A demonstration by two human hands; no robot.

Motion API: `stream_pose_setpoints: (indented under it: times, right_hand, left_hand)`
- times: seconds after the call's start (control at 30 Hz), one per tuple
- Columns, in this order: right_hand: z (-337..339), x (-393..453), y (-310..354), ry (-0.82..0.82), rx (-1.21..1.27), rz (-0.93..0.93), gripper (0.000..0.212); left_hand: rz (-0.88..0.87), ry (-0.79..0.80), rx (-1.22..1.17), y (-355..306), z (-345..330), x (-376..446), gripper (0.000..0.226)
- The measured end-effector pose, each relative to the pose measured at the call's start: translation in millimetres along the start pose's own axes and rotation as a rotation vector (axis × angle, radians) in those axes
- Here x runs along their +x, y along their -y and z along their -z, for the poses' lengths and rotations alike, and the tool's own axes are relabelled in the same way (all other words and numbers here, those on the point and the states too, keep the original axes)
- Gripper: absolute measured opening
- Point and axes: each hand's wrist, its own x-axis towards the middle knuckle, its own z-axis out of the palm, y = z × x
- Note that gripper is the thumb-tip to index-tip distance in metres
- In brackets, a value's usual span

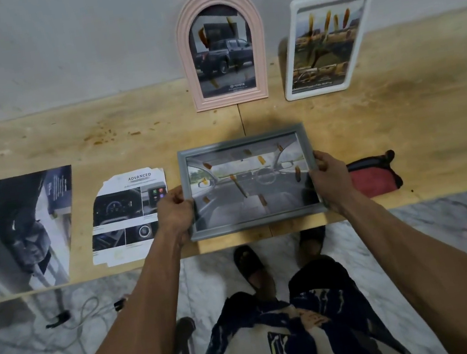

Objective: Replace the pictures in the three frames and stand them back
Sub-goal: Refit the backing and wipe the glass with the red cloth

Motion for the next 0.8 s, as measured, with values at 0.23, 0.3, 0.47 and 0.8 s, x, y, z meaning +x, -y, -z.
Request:
stream_pose_setpoints:
  times: [0.23, 0.3, 0.47, 0.8]
  right_hand:
    - [-5.6, 17.9, -11.2, -0.030, -0.129, 0.015, 0.051]
    - [-8.3, 20.9, -12.5, -0.055, -0.152, 0.016, 0.051]
    - [-10.3, 24.7, -15.5, -0.084, -0.291, 0.034, 0.053]
    - [-13.5, 29.2, -17.4, -0.044, -0.402, 0.009, 0.060]
  left_hand:
    - [-0.042, 0.028, 0.169, 22.9, -2.5, 28.8, 0.037]
    - [-0.077, 0.023, 0.251, 33.4, -3.0, 37.5, 0.037]
    - [-0.070, -0.034, 0.241, 25.7, -15.6, 31.6, 0.039]
    - [-0.126, -0.075, 0.314, 28.5, -22.0, 28.3, 0.043]
